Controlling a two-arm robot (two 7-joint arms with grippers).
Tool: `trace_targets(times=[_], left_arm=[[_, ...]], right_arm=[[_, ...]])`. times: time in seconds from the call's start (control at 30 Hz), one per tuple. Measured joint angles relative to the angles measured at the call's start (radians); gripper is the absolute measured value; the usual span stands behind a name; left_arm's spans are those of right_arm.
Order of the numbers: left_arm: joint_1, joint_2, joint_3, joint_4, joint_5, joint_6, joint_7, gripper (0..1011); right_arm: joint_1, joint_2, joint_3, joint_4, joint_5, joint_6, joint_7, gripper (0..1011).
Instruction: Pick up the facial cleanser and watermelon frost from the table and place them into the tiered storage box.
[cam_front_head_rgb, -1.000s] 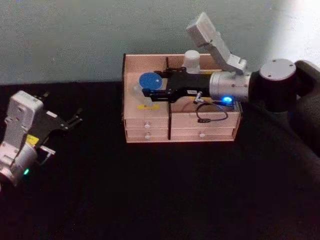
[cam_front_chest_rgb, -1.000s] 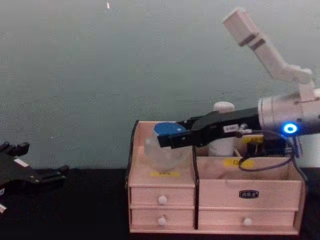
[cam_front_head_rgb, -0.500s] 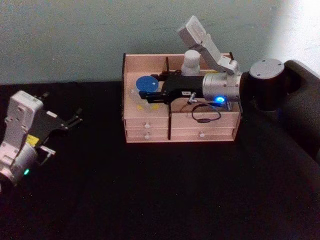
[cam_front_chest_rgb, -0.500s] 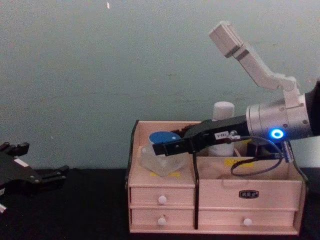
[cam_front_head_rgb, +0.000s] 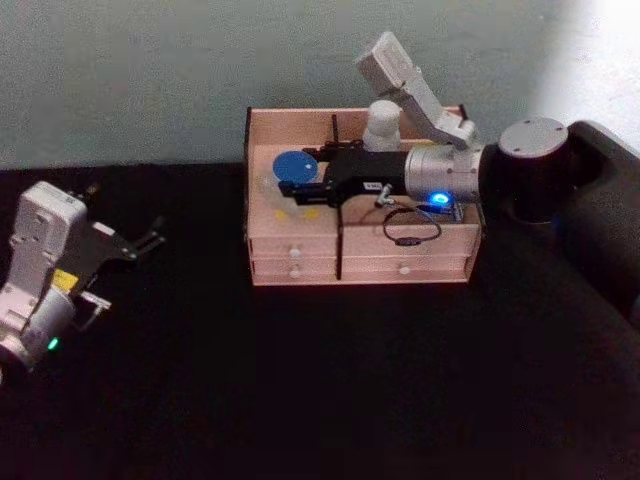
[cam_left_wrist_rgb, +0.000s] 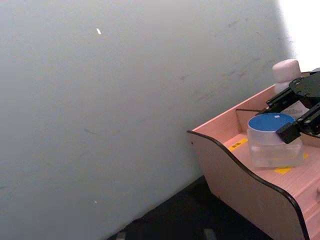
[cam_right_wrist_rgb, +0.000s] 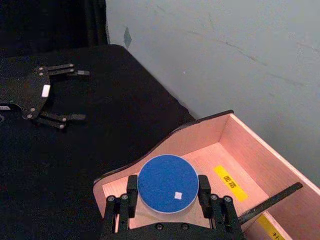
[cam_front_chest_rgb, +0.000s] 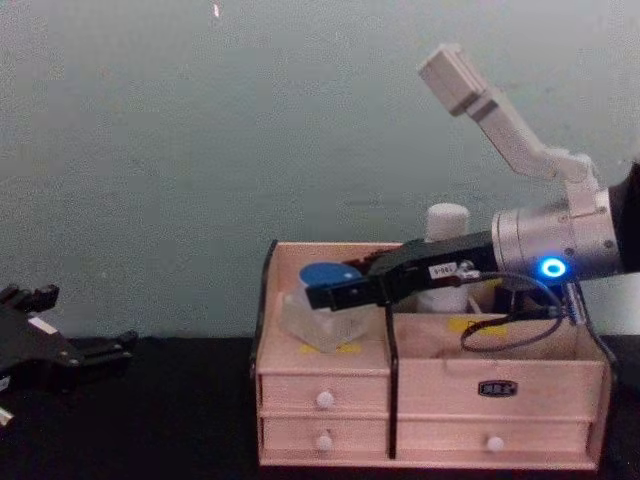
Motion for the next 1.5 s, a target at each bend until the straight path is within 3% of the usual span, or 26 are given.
trace_targets(times=[0.27,0.53,0.77,0.87,1.1,1.2,1.23,1.33,1.5], left_arm=[[0.000,0.000,0.000,0.000,0.000,0.000,0.000,1001],[0.000,0.000,0.000,0.000,0.000,0.000,0.000,1001],[0.000,0.000,0.000,0.000,0.000,0.000,0.000,1001],[0.000,0.000,0.000,0.000,0.000,0.000,0.000,1001],[0.000,0.000,0.000,0.000,0.000,0.000,0.000,1001],[0.000,0.000,0.000,0.000,0.000,0.000,0.000,1001],[0.000,0.000,0.000,0.000,0.000,0.000,0.000,1001],[0.000,0.000,0.000,0.000,0.000,0.000,0.000,1001],[0.000,0.000,0.000,0.000,0.000,0.000,0.000,1001]], right_arm=[[-0.001,0.001,-0.001,-0.002,0.001,0.001,-0.001,761],[-0.001,0.001,-0.001,-0.003,0.002,0.001,-0.001,1002],[-0.002,0.003,-0.001,-0.006,0.002,0.002,-0.002,1002],[-0.025,0.021,0.012,-0.056,0.001,0.001,-0.017,1002],[-0.114,0.093,0.054,-0.245,0.018,0.029,-0.064,1003],[-0.173,0.148,0.078,-0.366,0.045,0.057,-0.078,1002],[-0.173,0.148,0.078,-0.366,0.045,0.057,-0.078,1002],[-0.238,0.210,0.107,-0.482,0.084,0.087,-0.085,1003],[-0.323,0.291,0.143,-0.616,0.132,0.123,-0.108,1002]])
